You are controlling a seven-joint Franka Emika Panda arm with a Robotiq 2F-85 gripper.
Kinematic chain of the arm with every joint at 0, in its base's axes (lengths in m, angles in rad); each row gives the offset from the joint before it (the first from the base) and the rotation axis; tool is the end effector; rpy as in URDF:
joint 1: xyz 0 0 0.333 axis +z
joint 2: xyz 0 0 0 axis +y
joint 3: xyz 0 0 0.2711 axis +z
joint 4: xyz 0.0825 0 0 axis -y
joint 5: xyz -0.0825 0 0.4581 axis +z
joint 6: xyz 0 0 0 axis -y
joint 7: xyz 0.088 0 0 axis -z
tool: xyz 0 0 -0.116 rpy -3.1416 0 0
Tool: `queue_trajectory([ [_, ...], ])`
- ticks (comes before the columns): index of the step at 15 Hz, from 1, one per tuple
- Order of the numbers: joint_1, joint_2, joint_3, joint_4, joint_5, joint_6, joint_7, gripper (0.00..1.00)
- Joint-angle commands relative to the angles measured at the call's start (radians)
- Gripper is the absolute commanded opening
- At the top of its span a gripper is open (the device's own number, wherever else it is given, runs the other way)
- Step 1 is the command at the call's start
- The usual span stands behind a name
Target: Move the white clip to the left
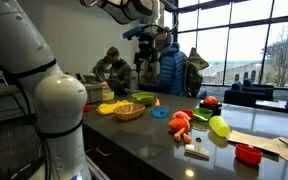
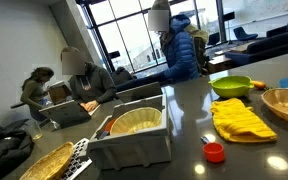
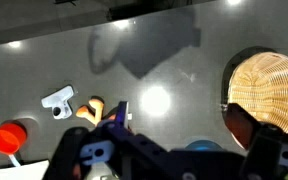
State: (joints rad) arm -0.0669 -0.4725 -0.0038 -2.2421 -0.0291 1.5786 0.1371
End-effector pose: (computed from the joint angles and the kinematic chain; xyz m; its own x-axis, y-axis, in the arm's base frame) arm 0.4784 -0.0373 0.4718 0.9614 -0.2041 -0.1844 -0.1977 -0.9789 0.0525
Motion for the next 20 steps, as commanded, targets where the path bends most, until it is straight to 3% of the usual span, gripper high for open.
queue_trajectory([
  [1, 0.003, 0.001, -0.003, 0.003, -0.001, -0.002, 0.001, 1.0],
  [3, -0.001, -0.001, -0.004, -0.003, 0.003, -0.001, 0.012, 1.0],
  [7, -0.006, -0.009, 0.031, 0.001, 0.1, 0.088, 0.226, 1.0],
  [11, 0.018, -0.002, 0.142, 0.009, 0.213, 0.235, 0.483, 1.0],
  [16, 0.057, 0.025, 0.31, -0.013, 0.182, 0.361, 0.845, 1.0],
  [20, 0.072, 0.054, 0.409, -0.018, 0.05, 0.41, 1.125, 1.0],
])
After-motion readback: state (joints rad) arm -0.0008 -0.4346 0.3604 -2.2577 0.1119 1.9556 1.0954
